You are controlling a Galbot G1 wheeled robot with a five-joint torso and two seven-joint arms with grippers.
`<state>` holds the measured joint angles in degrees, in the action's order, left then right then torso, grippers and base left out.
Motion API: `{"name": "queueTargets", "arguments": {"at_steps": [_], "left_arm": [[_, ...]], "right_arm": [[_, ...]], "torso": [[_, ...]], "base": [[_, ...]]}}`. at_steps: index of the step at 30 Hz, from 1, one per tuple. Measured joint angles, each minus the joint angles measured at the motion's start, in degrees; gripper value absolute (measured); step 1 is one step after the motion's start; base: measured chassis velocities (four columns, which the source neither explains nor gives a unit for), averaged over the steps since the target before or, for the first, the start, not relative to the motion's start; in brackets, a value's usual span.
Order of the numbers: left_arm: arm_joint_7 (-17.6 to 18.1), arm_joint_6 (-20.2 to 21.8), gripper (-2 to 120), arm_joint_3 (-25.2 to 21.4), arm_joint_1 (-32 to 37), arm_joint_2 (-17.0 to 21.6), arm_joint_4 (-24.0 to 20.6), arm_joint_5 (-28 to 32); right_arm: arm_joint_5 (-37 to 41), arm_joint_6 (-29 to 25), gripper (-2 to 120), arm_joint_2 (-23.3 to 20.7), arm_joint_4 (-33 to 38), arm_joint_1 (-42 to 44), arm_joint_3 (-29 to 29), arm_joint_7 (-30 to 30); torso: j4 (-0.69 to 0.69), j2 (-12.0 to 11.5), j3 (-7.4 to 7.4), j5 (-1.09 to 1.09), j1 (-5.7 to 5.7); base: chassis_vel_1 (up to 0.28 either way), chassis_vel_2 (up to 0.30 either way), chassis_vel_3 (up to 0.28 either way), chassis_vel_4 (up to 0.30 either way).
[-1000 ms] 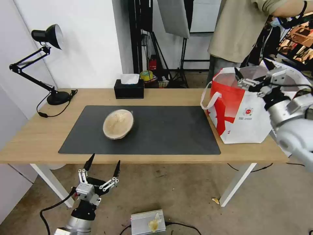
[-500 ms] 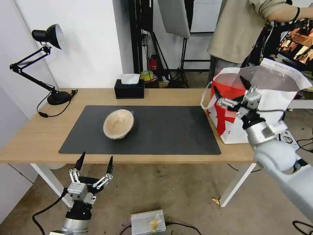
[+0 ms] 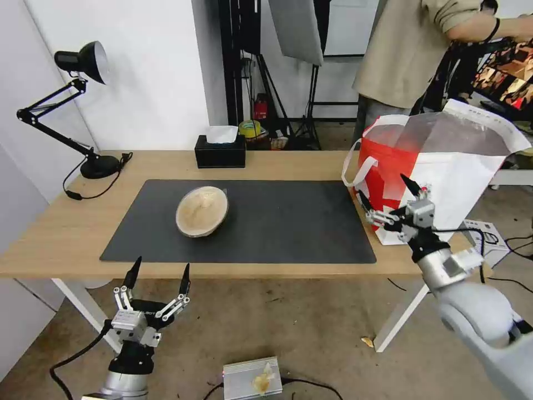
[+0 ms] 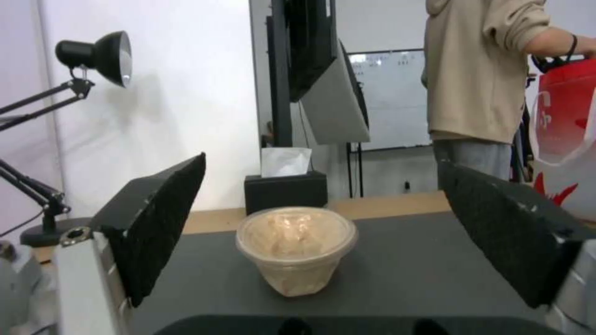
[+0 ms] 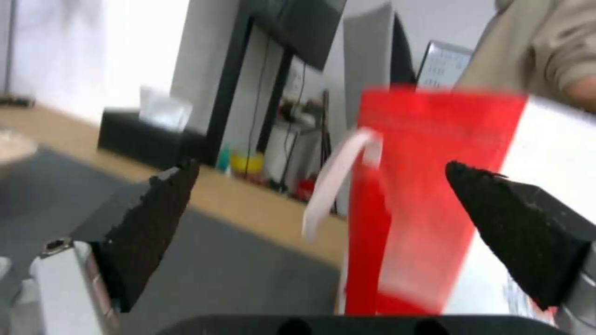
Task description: Pick up the trash from the table and place it into the takeout bag.
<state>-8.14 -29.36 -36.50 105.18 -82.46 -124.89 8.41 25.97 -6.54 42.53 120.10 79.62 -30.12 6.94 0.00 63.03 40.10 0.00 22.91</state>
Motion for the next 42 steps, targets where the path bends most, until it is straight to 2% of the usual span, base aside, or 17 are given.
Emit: {"name": "queueTargets", "arguments": {"at_steps": [2, 8, 15, 20, 21, 25, 30, 42], "left_arm": [[0.0, 0.0, 100, 0.2, -0.3, 0.1, 0.7, -0.1], [-0.1, 0.1, 100, 0.6, -0.6, 0.2, 1.3, -0.3], [-0.1, 0.1, 100, 0.7, -0.5, 0.7, 1.5, -0.4], [-0.1, 0.4, 100, 0.8, -0.4, 0.5, 0.6, -0.3], [-0.1, 0.9, 100, 1.1, -0.2, 0.2, 0.3, -0.1], [-0.1, 1.0, 100, 1.6, -0.2, 0.1, 0.4, -0.2], [-0.4, 1.0, 100, 2.2, 0.0, 0.2, 0.5, -0.4], [-0.6, 1.0, 100, 3.6, -0.2, 0.3, 1.3, -1.0]], "right_arm": [[-1.3, 2.9, 100, 2.4, 1.9, 5.4, -3.5, -2.5], [-2.8, 8.3, 100, 6.7, 4.8, 11.6, -5.7, -4.4], [-4.9, 9.1, 100, 12.2, 6.6, 16.0, -7.0, -5.2], [-5.9, 7.2, 100, 15.8, 7.2, 18.6, -7.6, -5.9], [-8.2, 5.3, 100, 18.1, 7.1, 20.2, -7.9, -6.5], [-10.9, 3.1, 100, 21.4, 7.1, 22.2, -7.9, -7.3], [-12.9, 1.0, 100, 24.4, 7.1, 23.5, -7.6, -7.9], [-14.1, -3.7, 100, 26.4, 6.9, 24.3, -5.7, -10.6]], "torso": [[-0.01, 0.0, 0.0, -0.01, 0.0], [-0.01, 0.0, 0.0, 0.0, 0.0], [0.01, 0.0, 0.0, -0.01, 0.0], [0.0, 0.0, 0.0, 0.0, 0.0], [0.0, 0.0, 0.0, 0.0, 0.0], [0.0, 0.0, 0.0, -0.01, 0.0], [0.0, 0.0, 0.0, -0.01, 0.0], [0.0, 0.0, 0.01, 0.0, 0.0]], "base": [[0.0, 0.0, 0.0, 0.0], [0.0, 0.0, 0.0, 0.0], [0.0, 0.0, 0.0, 0.0], [0.0, 0.0, 0.0, 0.0], [0.0, 0.0, 0.0, 0.0], [0.0, 0.0, 0.0, 0.0], [0.0, 0.0, 0.0, 0.0], [0.0, 0.0, 0.0, 0.0]]}}
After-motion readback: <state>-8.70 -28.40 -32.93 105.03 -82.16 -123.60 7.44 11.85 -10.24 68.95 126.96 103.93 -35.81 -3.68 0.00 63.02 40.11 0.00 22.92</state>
